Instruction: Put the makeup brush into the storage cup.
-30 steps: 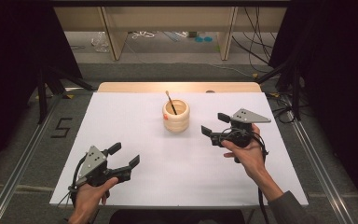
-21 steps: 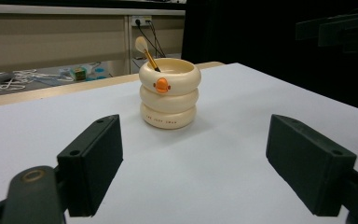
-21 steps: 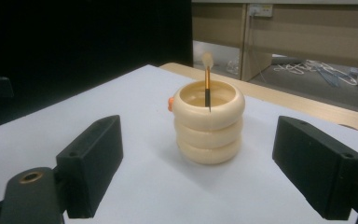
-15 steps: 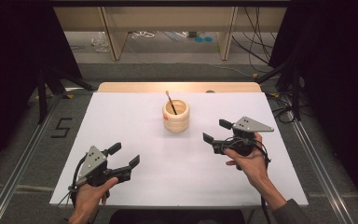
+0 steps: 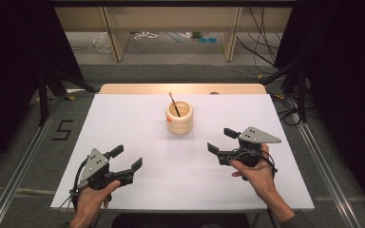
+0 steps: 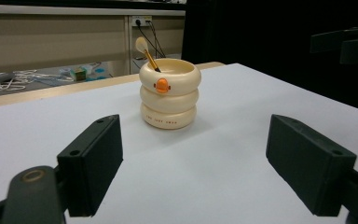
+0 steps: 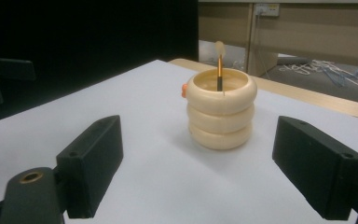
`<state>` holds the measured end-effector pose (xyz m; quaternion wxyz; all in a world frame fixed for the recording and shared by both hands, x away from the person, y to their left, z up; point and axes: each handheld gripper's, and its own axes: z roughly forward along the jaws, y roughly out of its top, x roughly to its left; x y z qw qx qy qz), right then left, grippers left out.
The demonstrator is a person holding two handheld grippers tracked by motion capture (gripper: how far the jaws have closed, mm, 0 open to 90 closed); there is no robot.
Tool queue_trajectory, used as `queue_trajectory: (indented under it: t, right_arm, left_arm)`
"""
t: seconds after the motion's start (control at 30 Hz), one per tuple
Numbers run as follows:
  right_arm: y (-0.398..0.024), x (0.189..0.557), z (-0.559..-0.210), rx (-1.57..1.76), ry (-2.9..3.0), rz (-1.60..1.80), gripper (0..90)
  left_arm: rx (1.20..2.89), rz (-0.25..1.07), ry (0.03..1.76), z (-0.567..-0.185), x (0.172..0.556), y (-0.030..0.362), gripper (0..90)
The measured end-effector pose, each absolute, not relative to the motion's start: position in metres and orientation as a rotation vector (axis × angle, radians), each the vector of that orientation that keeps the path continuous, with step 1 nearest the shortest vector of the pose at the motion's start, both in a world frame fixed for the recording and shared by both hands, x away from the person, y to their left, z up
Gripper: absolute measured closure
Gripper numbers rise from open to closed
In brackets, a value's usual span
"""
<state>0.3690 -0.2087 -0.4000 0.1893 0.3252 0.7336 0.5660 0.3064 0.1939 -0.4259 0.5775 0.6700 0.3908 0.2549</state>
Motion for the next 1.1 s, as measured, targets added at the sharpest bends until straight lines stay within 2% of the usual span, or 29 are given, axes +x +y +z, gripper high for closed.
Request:
queue_trajectory:
  t: [1.1]
  right_arm:
    - [-0.229, 0.339, -0.411, 0.971, 2.034, 1.613, 16.7]
  left_arm:
    - [1.576, 0.596, 0.909, -0.426, 0.307, 0.193, 18.3]
